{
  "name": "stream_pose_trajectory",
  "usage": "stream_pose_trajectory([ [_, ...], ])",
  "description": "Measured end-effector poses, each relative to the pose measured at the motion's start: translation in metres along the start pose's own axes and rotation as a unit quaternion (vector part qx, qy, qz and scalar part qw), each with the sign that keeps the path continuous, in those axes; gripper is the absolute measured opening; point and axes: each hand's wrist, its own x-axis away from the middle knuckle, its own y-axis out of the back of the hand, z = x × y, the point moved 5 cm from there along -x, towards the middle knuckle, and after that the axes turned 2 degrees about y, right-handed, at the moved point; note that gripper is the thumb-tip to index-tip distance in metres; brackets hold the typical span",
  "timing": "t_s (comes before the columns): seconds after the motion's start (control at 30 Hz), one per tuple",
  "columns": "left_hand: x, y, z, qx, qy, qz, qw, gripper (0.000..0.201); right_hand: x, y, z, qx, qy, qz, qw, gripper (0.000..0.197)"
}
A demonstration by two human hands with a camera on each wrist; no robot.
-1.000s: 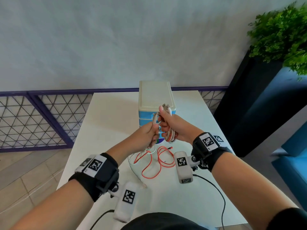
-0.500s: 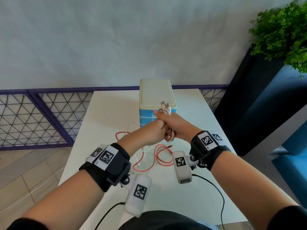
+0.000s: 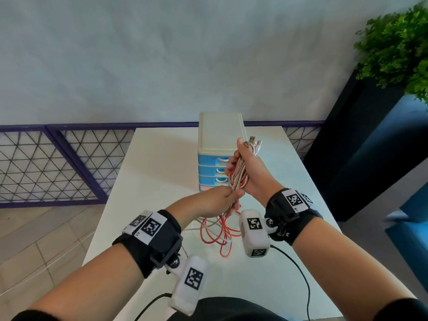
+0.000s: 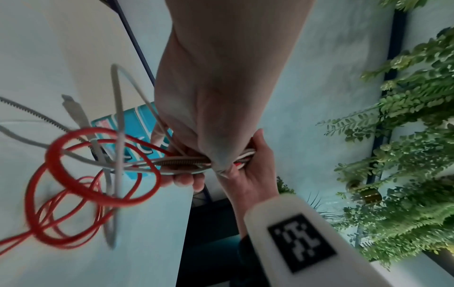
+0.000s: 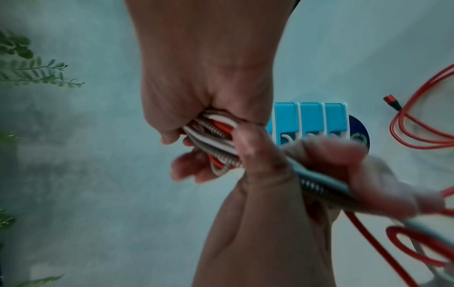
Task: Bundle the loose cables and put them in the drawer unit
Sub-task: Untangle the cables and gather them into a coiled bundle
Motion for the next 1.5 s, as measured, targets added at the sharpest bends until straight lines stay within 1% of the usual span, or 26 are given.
stream_pose_trajectory([
  [0.1, 0.000, -0.004, 0.001, 0.022, -0.018, -0.033, 0.999, 0.043, 0.001, 0.000, 0.000, -0.022, -0.009, -0.026, 0.999, 0.043],
  [0.17, 0.003, -0.005, 0.005, 0.027, -0.055, -0.055, 0.997, 0.034, 0.002, 0.000, 0.001, -0.029, -0.017, -0.030, 0.999, 0.044],
  [0.23, 0.009, -0.008, 0.014, -0.002, -0.089, -0.051, 0.995, 0.026, 0.002, 0.001, 0.003, -0.025, -0.016, -0.038, 0.999, 0.044],
  [0.27, 0.010, -0.010, 0.022, -0.019, -0.091, -0.046, 0.995, 0.024, 0.003, 0.002, 0.004, -0.020, -0.012, -0.044, 0.999, 0.044],
  [0.33, 0.006, -0.010, 0.043, -0.045, -0.069, -0.051, 0.995, 0.020, 0.004, 0.004, 0.007, -0.010, -0.003, -0.050, 0.999, 0.044],
  [0.4, 0.003, -0.007, 0.062, -0.064, -0.039, -0.061, 0.995, 0.026, 0.006, 0.002, 0.012, 0.008, 0.006, -0.049, 0.999, 0.045],
  [0.43, 0.002, -0.006, 0.070, -0.070, -0.025, -0.062, 0.995, 0.026, 0.006, 0.000, 0.016, 0.016, 0.012, -0.046, 0.999, 0.045],
  [0.5, 0.000, -0.004, 0.084, -0.083, 0.002, -0.063, 0.995, 0.021, 0.007, -0.006, 0.024, 0.022, 0.028, -0.038, 0.999, 0.044],
  [0.6, -0.001, 0.001, 0.103, -0.131, 0.062, -0.080, 0.986, 0.016, 0.008, -0.017, 0.037, 0.031, 0.057, -0.028, 0.997, 0.043],
  [0.7, -0.001, 0.003, 0.120, -0.166, 0.093, -0.074, 0.979, 0.014, 0.008, -0.027, 0.053, 0.023, 0.082, -0.013, 0.996, 0.037],
  [0.77, 0.002, 0.007, 0.131, -0.142, 0.100, -0.095, 0.980, 0.019, 0.007, -0.031, 0.067, 0.009, 0.100, -0.007, 0.995, 0.034],
  [0.83, 0.005, 0.011, 0.138, -0.098, 0.098, -0.113, 0.984, 0.023, 0.007, -0.032, 0.077, 0.006, 0.116, -0.011, 0.993, 0.037],
  [0.93, 0.010, 0.012, 0.150, -0.059, 0.110, -0.119, 0.985, 0.018, 0.008, -0.034, 0.084, 0.004, 0.123, -0.010, 0.992, 0.037],
  [1.03, 0.016, 0.014, 0.167, -0.052, 0.134, -0.139, 0.980, 0.029, 0.010, -0.032, 0.089, 0.002, 0.137, -0.020, 0.990, 0.035],
  [1.07, 0.018, 0.015, 0.171, -0.061, 0.138, -0.147, 0.978, 0.030, 0.010, -0.030, 0.089, -0.001, 0.139, -0.023, 0.990, 0.034],
  [1.13, 0.020, 0.018, 0.170, -0.117, 0.156, -0.158, 0.968, 0.022, 0.010, -0.028, 0.085, -0.005, 0.142, -0.022, 0.990, 0.032],
  [1.17, 0.021, 0.021, 0.169, -0.155, 0.163, -0.165, 0.960, 0.018, 0.010, -0.028, 0.083, -0.004, 0.143, -0.022, 0.989, 0.031],
  [1.23, 0.021, 0.030, 0.165, -0.213, 0.179, -0.184, 0.943, 0.019, 0.010, -0.028, 0.082, 0.008, 0.147, -0.025, 0.989, 0.031],
  [1.3, 0.020, 0.044, 0.160, -0.205, 0.197, -0.217, 0.934, 0.023, 0.010, -0.028, 0.084, 0.025, 0.151, -0.026, 0.988, 0.030],
  [1.33, 0.021, 0.055, 0.155, -0.183, 0.200, -0.255, 0.928, 0.021, 0.010, -0.028, 0.085, 0.037, 0.153, -0.028, 0.987, 0.030],
  [1.37, 0.023, 0.069, 0.150, -0.151, 0.196, -0.317, 0.916, 0.019, 0.009, -0.028, 0.086, 0.053, 0.154, -0.031, 0.986, 0.032],
  [1.4, 0.027, 0.087, 0.143, -0.117, 0.186, -0.390, 0.894, 0.018, 0.009, -0.027, 0.087, 0.075, 0.156, -0.033, 0.984, 0.035],
  [1.43, 0.031, 0.106, 0.136, -0.097, 0.162, -0.462, 0.866, 0.020, 0.008, -0.027, 0.087, 0.097, 0.158, -0.034, 0.982, 0.038],
  [1.47, 0.034, 0.122, 0.128, -0.095, 0.130, -0.510, 0.845, 0.024, 0.008, -0.027, 0.086, 0.116, 0.160, -0.035, 0.980, 0.040],
  [1.5, 0.032, 0.135, 0.123, -0.111, 0.103, -0.520, 0.841, 0.029, 0.008, -0.026, 0.085, 0.128, 0.162, -0.035, 0.978, 0.041],
])
